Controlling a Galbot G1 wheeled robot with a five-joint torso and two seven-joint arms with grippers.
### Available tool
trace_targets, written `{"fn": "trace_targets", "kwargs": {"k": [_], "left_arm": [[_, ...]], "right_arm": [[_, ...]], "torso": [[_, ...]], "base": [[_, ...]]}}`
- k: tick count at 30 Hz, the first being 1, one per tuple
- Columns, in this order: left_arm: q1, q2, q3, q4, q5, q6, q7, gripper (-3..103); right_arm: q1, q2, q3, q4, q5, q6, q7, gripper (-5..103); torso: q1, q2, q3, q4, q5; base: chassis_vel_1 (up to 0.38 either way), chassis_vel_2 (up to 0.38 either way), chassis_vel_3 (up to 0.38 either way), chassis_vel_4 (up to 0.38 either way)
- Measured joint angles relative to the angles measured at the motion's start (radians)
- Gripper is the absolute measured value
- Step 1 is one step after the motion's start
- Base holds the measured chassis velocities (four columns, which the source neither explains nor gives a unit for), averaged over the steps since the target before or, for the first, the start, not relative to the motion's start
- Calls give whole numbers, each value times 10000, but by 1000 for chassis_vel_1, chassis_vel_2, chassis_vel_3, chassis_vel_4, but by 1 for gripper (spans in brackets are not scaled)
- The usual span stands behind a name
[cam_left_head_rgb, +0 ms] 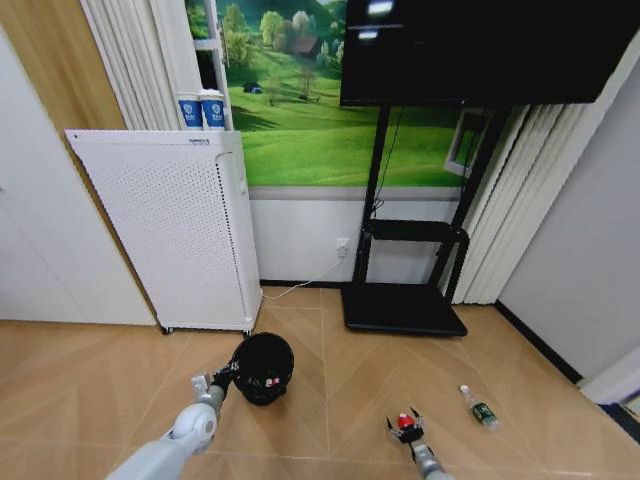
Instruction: Pick up the trash bin and place the garbage on the floor into it.
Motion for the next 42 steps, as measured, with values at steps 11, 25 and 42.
{"fn": "trace_targets", "kwargs": {"k": [11,25,42], "left_arm": [[-36,-51,20,64,-14,-14,28,7],[-137,-157,99,108,-40,-22,26,7],[-258,-220,196,118,-156,-23,26,7]], "right_arm": [[-85,24,14,-81,294,-468,122,100],[-75,87,-139,-404,330,-833,13,56],[-60,243,-128,-591,359,-881,-194,12]], "torso": [[0,0,0,1,0],[0,0,0,2,-1],[0,1,-1,2,1]], "base": [[0,0,0,0],[0,0,0,0],[0,0,0,0]]}}
